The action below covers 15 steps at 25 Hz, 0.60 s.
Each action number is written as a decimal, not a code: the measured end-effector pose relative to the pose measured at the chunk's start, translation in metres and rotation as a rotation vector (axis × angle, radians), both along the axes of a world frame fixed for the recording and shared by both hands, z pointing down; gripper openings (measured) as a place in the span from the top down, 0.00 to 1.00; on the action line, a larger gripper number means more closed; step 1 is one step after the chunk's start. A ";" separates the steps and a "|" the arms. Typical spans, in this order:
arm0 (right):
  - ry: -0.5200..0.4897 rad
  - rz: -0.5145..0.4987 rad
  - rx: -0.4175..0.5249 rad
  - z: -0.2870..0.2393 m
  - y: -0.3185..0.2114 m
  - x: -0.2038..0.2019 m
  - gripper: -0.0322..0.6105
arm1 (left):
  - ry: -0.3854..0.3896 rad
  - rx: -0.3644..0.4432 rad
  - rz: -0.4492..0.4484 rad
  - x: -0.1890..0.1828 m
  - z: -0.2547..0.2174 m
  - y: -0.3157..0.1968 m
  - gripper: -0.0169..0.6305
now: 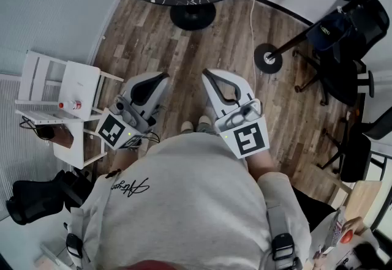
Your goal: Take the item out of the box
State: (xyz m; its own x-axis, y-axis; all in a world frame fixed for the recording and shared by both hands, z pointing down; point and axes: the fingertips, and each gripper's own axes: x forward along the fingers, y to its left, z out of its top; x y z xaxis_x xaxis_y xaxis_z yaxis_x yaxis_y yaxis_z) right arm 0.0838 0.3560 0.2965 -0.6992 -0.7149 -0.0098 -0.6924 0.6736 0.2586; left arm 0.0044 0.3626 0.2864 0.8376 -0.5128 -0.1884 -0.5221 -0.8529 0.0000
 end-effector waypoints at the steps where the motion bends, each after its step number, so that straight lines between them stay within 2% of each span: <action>1: -0.003 0.001 -0.002 0.000 0.000 0.000 0.94 | 0.002 0.000 0.000 0.000 0.000 0.000 0.97; 9: -0.013 0.001 -0.005 0.000 0.000 0.001 0.94 | 0.002 0.006 -0.001 0.001 0.000 0.001 0.97; 15: 0.027 0.017 -0.012 0.005 -0.006 0.001 0.94 | 0.006 0.007 -0.004 0.001 -0.001 -0.001 0.97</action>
State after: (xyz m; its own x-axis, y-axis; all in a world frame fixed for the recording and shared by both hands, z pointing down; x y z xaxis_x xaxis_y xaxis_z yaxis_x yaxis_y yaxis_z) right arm 0.0852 0.3501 0.3017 -0.6868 -0.7266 0.0180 -0.6966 0.6650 0.2693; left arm 0.0049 0.3612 0.2851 0.8344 -0.5148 -0.1970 -0.5255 -0.8508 -0.0024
